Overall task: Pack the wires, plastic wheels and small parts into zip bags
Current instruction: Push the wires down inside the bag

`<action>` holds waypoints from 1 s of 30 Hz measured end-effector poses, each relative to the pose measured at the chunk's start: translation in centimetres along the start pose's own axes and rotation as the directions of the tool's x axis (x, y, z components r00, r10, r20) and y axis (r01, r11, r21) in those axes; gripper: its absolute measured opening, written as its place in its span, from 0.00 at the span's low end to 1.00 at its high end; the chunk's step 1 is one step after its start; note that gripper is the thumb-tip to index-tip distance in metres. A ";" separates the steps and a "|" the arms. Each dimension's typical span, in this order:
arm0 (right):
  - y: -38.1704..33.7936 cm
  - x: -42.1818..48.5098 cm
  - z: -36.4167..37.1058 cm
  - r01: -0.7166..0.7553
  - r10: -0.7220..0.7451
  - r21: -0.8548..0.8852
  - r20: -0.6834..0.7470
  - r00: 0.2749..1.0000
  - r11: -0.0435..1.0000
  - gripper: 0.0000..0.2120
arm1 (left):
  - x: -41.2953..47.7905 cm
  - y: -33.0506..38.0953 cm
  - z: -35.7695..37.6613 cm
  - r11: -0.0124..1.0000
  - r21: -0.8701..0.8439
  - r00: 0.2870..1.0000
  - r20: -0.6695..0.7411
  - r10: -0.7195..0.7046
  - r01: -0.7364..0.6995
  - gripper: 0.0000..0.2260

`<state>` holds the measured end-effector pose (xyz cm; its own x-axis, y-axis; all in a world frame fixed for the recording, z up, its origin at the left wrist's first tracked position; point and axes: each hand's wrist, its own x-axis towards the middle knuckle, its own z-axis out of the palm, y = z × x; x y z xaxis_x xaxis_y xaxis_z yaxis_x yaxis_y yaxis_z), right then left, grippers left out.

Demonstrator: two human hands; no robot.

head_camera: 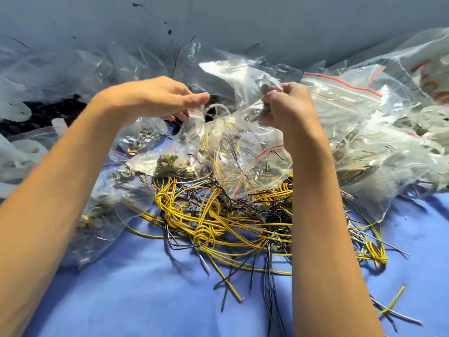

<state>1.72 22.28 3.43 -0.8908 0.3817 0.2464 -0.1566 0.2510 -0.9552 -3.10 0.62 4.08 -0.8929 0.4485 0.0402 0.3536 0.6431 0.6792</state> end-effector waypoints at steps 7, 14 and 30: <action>-1.8 -1.9 0.9 -0.101 0.073 0.120 0.218 0.973 0.988 0.10 | 0.0 1.8 1.5 0.966 -0.222 0.990 0.007 0.138 -0.133 0.29; -2.0 -2.8 0.5 0.066 -0.061 0.006 0.463 0.884 0.998 0.08 | -0.5 2.3 2.5 0.924 -0.310 0.973 -0.011 0.231 -0.223 0.12; -1.9 -2.8 -4.1 0.017 0.101 -0.267 0.421 0.901 0.964 0.04 | -1.4 5.5 5.7 0.942 0.261 0.975 0.121 0.184 -0.210 0.24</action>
<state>6.23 24.36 5.28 -0.9984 -0.0055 0.0569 -0.0524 0.4859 -0.8724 1.65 7.06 3.58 -0.7721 0.6310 0.0754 0.5935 0.6736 0.4405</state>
